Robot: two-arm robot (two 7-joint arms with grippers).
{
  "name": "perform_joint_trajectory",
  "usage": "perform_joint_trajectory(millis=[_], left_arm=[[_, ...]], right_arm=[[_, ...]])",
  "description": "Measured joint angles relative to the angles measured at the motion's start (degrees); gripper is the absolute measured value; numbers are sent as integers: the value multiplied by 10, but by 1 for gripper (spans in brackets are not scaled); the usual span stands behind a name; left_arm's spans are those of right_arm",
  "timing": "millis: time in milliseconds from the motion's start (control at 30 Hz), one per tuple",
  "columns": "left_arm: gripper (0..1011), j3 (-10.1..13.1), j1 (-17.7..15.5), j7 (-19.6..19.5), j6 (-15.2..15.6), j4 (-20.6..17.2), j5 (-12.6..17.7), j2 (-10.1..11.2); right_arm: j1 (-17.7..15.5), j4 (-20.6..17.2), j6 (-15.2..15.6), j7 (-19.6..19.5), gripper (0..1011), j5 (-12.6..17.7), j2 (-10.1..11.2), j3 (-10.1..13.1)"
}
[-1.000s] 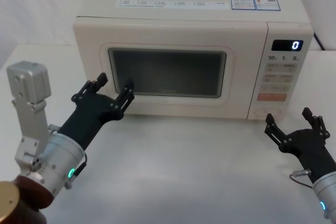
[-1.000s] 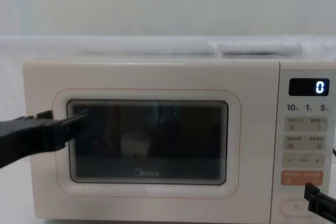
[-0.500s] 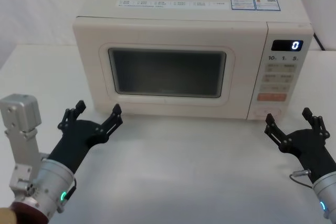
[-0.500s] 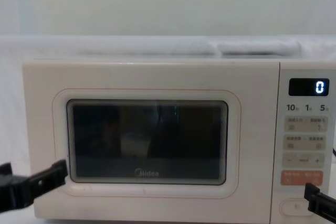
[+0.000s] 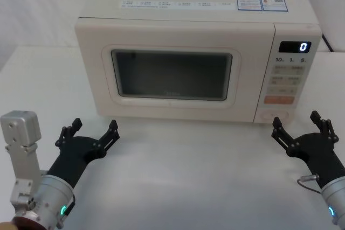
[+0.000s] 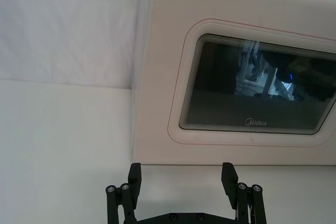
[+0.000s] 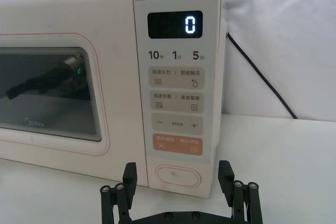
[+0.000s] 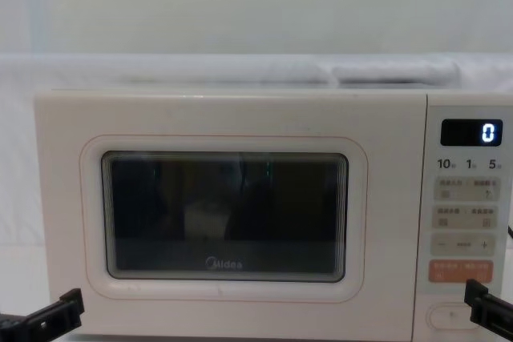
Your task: Press the button to open the microwave door with one hand; close the microwave door with the other hand.
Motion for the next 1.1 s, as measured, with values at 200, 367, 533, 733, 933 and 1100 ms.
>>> perform_joint_trajectory(millis=[200,367,533,733,933,1100], left_arm=[[1001,1,0,0,0,-2,0,1],[1001,1,0,0,0,-3,-1,1],[1001,1,0,0,0,-4,-1,1],[1001,1,0,0,0,-4,-1,2],[1001,2,0,0,0,-5,-2,2],[1001,2,0,-1,0,-5,-2,2]], right_arm=[[0,0,0,0,1002,0,0,0],[0,0,0,0,1002,0,0,0],[0,0,0,0,1002,0,0,0],[0,0,0,0,1002,0,0,0],[0,0,0,0,1002,0,0,0],[0,0,0,0,1002,0,0,0]])
